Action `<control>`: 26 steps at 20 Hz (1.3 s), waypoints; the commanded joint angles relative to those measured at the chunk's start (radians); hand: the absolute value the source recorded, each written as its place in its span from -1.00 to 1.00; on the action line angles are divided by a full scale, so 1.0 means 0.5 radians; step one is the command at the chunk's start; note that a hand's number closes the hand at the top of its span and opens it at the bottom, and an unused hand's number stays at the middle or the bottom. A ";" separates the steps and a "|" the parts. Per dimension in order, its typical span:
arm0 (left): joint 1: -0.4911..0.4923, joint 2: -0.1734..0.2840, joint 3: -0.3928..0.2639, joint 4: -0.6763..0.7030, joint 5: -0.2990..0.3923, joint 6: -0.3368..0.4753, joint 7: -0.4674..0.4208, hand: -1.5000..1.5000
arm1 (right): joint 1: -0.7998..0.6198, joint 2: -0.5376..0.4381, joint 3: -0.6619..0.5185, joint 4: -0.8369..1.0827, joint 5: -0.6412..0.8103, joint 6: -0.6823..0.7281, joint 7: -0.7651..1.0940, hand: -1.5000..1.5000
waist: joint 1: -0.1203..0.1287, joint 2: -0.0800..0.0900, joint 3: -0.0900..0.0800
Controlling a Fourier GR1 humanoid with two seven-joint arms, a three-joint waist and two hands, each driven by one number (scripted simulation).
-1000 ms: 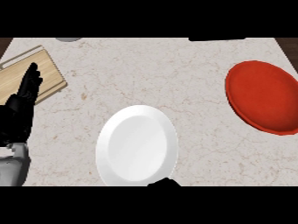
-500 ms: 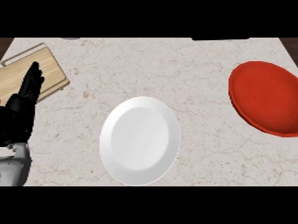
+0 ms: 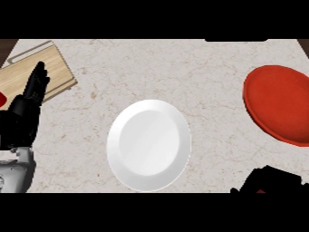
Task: Pick the tomato from the plate and place it in the bowl
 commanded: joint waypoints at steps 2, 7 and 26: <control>-0.076 0.036 0.035 0.035 0.031 -0.051 0.053 0.00 | -0.182 -0.041 -0.586 0.178 -0.702 0.030 -0.196 1.00 | 0.019 0.008 0.002; -0.112 0.016 0.035 0.070 -0.004 -0.026 0.059 0.00 | -0.505 -0.082 -1.036 0.737 -1.120 0.149 -0.537 1.00 | 0.021 0.008 0.001; -0.135 -0.070 -0.037 0.056 -0.040 -0.044 0.010 0.00 | -1.713 -0.110 -1.321 3.300 -0.554 -0.185 -1.547 1.00 | 0.110 0.028 0.004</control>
